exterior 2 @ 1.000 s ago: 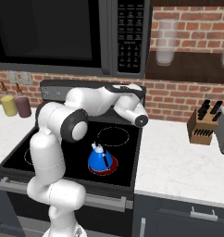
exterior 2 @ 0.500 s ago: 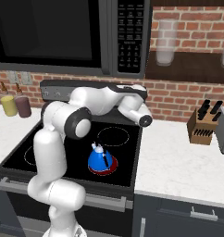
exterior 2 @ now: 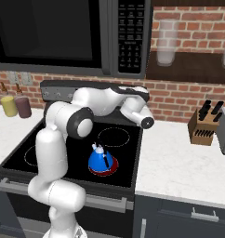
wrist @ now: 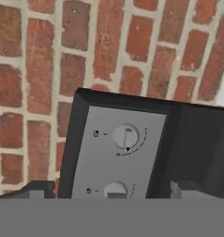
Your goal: Turn off the front right burner of the stove.
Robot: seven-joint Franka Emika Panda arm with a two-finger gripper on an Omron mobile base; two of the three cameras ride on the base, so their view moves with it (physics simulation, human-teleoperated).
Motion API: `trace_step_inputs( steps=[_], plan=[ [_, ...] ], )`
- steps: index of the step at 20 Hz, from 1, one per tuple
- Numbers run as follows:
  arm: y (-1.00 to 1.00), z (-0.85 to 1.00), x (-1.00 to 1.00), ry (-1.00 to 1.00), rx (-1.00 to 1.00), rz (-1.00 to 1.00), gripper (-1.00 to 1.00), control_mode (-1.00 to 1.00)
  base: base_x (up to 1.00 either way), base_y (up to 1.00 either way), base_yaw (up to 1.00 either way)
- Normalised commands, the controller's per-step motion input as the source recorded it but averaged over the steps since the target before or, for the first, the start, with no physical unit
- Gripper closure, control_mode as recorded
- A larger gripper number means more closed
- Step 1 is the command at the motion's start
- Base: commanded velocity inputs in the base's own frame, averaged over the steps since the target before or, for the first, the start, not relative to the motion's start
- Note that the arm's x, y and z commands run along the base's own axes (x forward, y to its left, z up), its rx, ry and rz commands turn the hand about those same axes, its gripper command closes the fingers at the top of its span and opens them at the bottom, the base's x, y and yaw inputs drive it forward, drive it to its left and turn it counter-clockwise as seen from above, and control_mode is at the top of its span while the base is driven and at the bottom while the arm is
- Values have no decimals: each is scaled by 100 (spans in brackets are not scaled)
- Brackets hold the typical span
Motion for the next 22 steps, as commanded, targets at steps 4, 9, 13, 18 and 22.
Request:
trace_step_inputs(
  steps=[4,9,13,18,22],
  plan=[
    [0,-6,14,0,0,0,-100,-100,0,0,0],
    [0,-4,19,0,0,0,-100,-100,0,0,0],
    [0,-4,20,0,0,0,-100,-100,0,0,0],
    [0,-11,22,0,0,0,-100,-100,0,0,0],
    [0,-17,24,0,0,0,-100,-100,0,0,0]
  ],
)
